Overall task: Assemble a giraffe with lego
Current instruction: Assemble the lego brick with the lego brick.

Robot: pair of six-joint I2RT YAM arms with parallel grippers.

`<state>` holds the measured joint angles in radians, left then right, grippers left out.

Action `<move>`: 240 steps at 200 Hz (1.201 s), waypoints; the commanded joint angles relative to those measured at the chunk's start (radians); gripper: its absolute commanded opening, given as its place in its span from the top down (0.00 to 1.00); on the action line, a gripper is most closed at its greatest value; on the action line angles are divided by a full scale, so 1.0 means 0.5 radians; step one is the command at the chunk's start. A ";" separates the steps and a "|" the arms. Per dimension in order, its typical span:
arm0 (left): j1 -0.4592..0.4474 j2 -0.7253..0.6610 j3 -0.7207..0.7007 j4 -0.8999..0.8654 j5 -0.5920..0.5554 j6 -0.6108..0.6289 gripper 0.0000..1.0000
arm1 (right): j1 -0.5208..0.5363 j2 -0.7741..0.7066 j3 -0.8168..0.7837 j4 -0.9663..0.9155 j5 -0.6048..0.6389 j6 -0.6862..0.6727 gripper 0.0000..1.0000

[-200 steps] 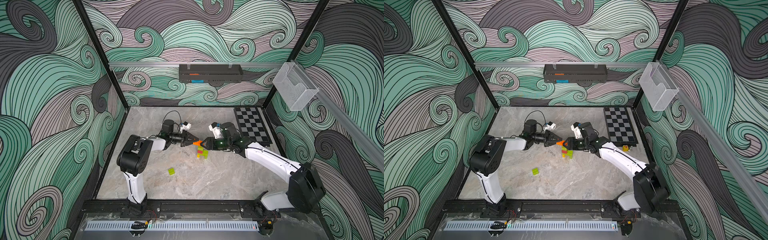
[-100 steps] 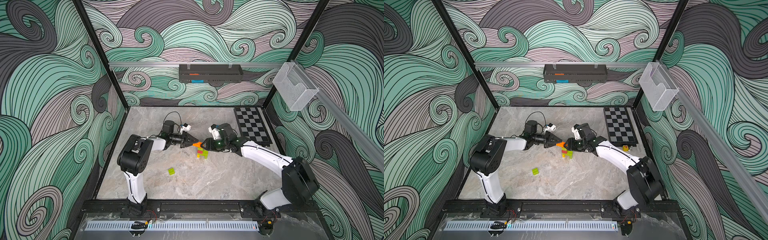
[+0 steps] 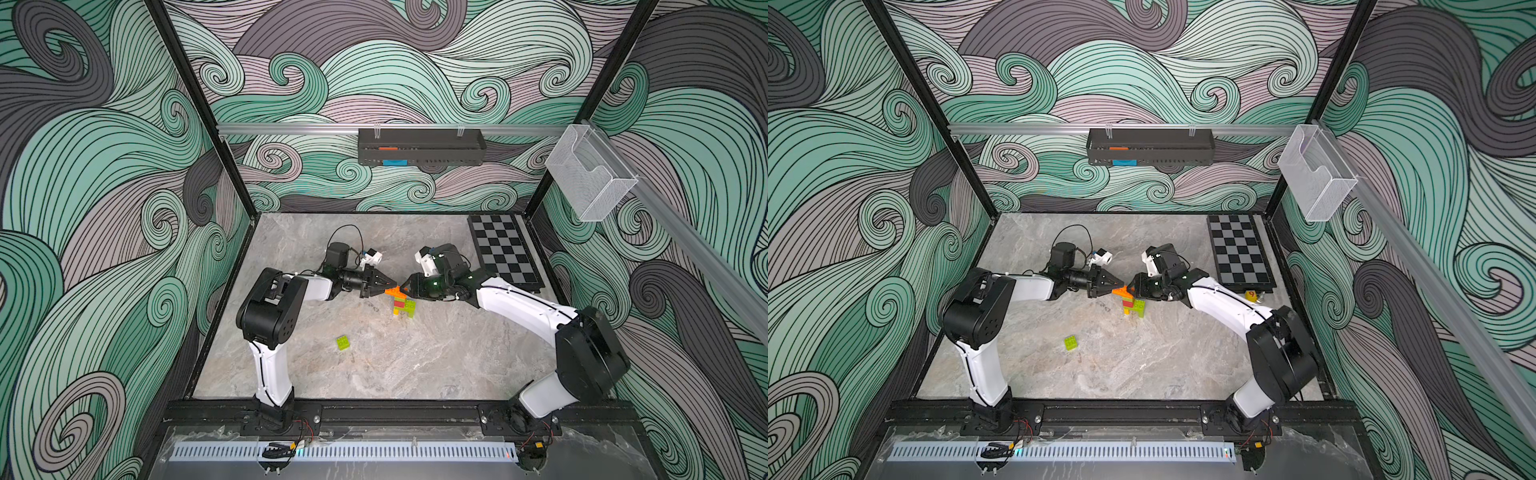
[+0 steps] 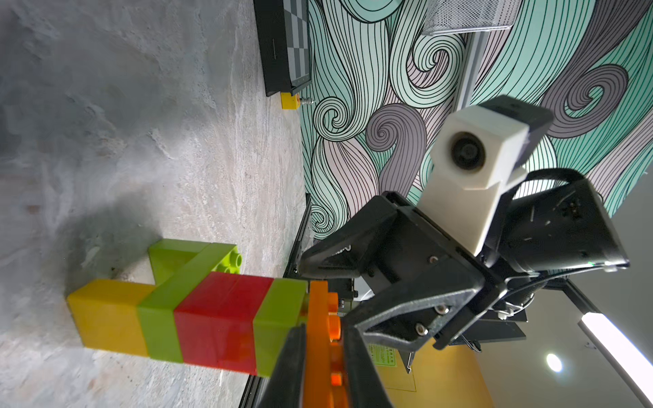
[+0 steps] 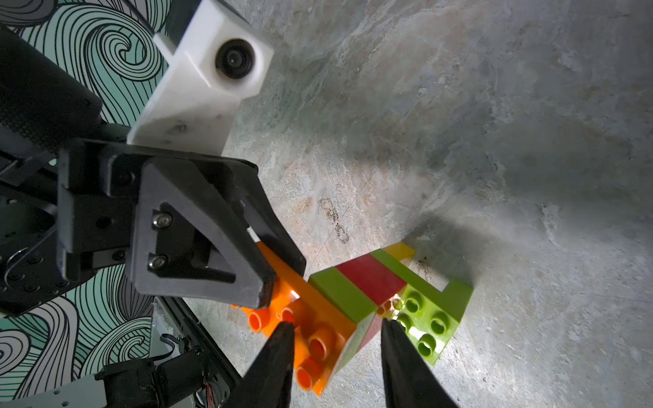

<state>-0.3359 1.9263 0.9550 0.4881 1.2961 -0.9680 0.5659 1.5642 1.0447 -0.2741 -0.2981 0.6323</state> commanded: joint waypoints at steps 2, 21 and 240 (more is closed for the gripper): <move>0.004 0.012 0.016 -0.288 -0.027 0.211 1.00 | -0.002 0.041 0.046 -0.037 0.011 -0.010 0.61; 0.003 0.019 0.033 -0.382 -0.032 0.276 1.00 | 0.000 0.064 0.038 -0.058 0.011 -0.019 0.62; -0.077 -0.201 0.257 -1.443 -0.441 0.989 0.22 | 0.000 0.147 -0.264 -0.016 0.122 -0.062 0.83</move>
<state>-0.3595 1.8015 1.0508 -0.1783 1.1053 -0.5220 0.5678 1.5723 0.9833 -0.1215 -0.2970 0.6090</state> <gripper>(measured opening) 0.781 0.171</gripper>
